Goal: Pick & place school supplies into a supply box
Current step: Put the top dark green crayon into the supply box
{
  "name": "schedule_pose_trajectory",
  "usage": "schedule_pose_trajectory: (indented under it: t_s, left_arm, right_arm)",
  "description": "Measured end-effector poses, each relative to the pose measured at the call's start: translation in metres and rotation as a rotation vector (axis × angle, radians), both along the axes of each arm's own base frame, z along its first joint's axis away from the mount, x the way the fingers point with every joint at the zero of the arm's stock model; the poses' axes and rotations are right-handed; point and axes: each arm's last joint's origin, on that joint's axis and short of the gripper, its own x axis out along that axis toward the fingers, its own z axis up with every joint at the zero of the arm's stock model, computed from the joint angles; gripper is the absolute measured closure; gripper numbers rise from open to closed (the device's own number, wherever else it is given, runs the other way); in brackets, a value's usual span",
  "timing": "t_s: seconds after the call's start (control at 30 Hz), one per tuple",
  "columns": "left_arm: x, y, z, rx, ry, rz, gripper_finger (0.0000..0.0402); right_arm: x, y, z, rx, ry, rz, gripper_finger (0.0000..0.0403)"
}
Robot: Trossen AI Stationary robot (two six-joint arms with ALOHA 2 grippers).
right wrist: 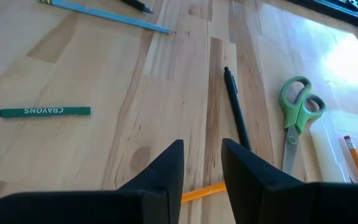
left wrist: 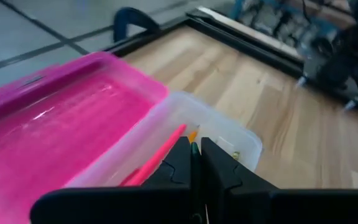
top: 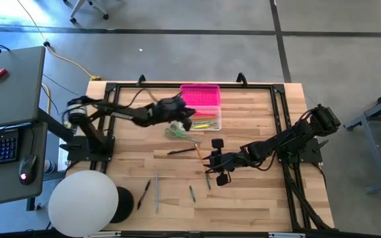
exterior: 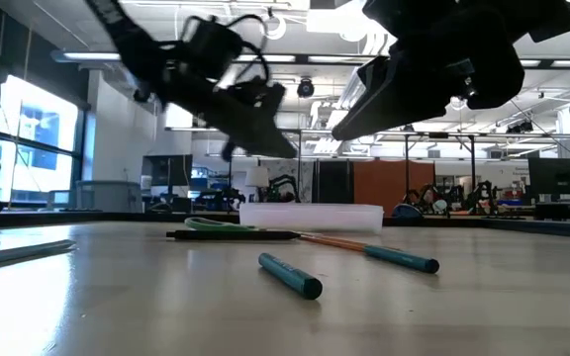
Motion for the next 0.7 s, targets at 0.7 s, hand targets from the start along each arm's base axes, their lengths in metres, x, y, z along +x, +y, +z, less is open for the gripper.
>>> schedule_pose_trajectory:
  t_s: [0.7]
  left_arm:
    - [0.084, 0.02, -0.025, -0.002, 0.275, -0.137, 0.0326]
  right_arm:
    - [-0.037, -0.003, -0.044, 0.28, -0.123, -0.155, 0.0316]
